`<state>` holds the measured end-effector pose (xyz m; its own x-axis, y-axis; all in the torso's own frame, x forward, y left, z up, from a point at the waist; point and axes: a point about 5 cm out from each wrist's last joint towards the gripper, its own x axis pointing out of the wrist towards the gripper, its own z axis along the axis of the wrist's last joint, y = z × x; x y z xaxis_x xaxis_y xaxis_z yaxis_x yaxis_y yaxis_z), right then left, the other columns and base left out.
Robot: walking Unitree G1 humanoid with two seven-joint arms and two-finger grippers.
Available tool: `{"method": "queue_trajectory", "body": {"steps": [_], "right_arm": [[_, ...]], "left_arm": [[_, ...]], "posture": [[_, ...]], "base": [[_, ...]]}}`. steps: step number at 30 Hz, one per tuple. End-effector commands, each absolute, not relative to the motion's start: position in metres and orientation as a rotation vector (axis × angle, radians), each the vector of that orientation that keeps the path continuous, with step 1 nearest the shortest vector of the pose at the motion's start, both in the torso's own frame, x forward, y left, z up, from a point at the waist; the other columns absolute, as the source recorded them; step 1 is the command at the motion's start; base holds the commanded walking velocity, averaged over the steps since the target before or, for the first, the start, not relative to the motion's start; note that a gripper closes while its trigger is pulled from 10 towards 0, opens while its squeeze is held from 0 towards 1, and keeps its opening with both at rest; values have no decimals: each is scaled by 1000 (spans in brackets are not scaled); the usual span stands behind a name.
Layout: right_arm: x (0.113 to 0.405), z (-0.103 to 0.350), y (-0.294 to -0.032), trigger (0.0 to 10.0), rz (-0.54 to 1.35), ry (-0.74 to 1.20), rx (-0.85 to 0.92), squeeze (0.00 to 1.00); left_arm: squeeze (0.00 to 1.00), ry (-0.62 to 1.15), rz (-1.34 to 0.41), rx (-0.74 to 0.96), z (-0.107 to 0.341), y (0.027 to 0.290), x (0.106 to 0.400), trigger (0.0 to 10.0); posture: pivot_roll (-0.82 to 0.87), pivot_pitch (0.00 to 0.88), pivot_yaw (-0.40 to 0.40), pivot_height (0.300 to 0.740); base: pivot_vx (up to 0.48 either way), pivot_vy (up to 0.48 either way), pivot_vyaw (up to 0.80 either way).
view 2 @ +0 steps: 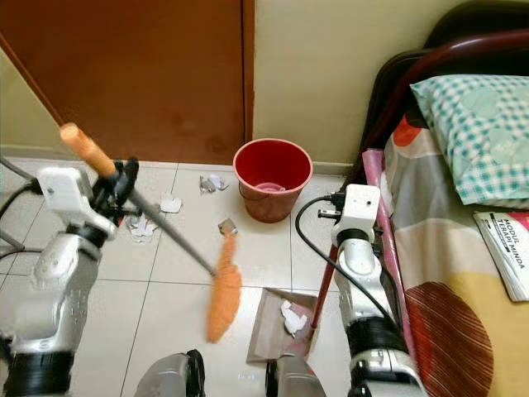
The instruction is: Sweep floor
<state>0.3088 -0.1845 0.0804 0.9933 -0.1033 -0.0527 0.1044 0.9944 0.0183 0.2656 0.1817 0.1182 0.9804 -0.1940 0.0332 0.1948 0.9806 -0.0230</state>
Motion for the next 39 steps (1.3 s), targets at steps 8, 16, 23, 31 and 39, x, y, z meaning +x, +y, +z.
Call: {"method": "queue_trajectory", "body": {"steps": [8, 16, 23, 31, 39], "right_arm": [[281, 79, -191, 10000, -67, 122, 39, 0], [242, 81, -201, 10000, -1, 269, -7, 0], [192, 89, -210, 10000, 72, 449, -72, 0], [183, 93, -212, 10000, 136, 520, -87, 0], [235, 102, -210, 10000, -31, 269, -23, 0]], "left_arm": [[0, 25, -359, 90, 97, 151, 235, 10000], [0, 15, -374, 117, 95, 146, 232, 10000], [0, 24, -363, 134, 92, 152, 231, 10000], [0, 33, -367, 138, 91, 152, 230, 10000], [0, 21, -314, 141, 96, 155, 239, 10000]], "posture": [[46, 120, -29, 740], [37, 114, -36, 740], [19, 128, -53, 740], [-6, 145, -34, 740], [19, 133, -16, 740]], "base": [[0, 0, 0], [0, 0, 0], [0, 0, 0], [0, 0, 0], [0, 0, 0]]}}
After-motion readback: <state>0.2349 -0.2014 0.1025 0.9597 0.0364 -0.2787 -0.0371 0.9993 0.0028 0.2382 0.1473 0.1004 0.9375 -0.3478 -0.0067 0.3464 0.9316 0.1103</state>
